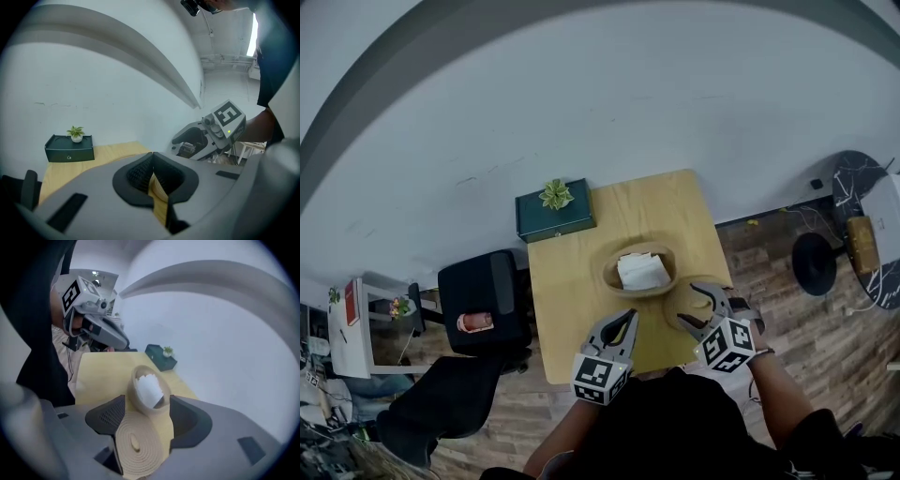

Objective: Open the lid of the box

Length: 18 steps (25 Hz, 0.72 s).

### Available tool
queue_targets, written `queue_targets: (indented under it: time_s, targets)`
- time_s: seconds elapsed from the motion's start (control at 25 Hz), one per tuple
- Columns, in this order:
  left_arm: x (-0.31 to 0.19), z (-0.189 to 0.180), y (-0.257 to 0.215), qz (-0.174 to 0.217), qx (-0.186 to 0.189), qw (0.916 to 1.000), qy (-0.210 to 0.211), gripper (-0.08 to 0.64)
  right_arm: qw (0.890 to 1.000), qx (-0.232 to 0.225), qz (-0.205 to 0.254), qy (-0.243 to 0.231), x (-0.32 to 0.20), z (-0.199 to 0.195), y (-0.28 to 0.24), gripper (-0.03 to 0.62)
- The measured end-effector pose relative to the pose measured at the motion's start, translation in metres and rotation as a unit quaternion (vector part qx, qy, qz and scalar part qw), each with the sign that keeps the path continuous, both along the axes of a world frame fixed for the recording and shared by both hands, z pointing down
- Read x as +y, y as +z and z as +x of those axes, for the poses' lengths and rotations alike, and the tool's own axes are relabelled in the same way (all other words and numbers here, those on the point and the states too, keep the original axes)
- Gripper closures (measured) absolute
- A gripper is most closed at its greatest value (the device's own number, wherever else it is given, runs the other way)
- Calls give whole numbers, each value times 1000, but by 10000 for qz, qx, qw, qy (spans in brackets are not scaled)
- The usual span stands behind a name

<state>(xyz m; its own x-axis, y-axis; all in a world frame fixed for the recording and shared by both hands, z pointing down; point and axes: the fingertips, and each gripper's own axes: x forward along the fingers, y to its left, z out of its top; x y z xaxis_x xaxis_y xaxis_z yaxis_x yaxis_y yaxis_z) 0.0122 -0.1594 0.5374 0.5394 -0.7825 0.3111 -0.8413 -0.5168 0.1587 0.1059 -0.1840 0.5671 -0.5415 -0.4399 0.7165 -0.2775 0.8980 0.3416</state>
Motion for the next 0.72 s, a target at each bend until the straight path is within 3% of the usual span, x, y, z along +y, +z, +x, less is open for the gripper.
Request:
queue_targets:
  time_s: [0.16,0.32,0.44,0.6,0.72]
  targets:
    - [-9,-22,-10,110,-9,9992,-394,543,9955,-697,455,450,-9,-10,-45,340]
    - [-11,-48,-16,115,-92,9976,-676,543,9829,-1362,835,917,-18,-19,-82,431]
    - [-9,-59,-23,149,-145,9962,-844,543,9703,-1848,1189,1014,-19,-23,-106,563]
    - [-8,-63,-28,299,-95,9945,-1002,543,9524,-2504,1171,1289,-20,-19,-119,572]
    - [-6,-64,-33,410,-117,9940,-1005,543,9467,-2677,1154,1372,-20,-15,-121,574]
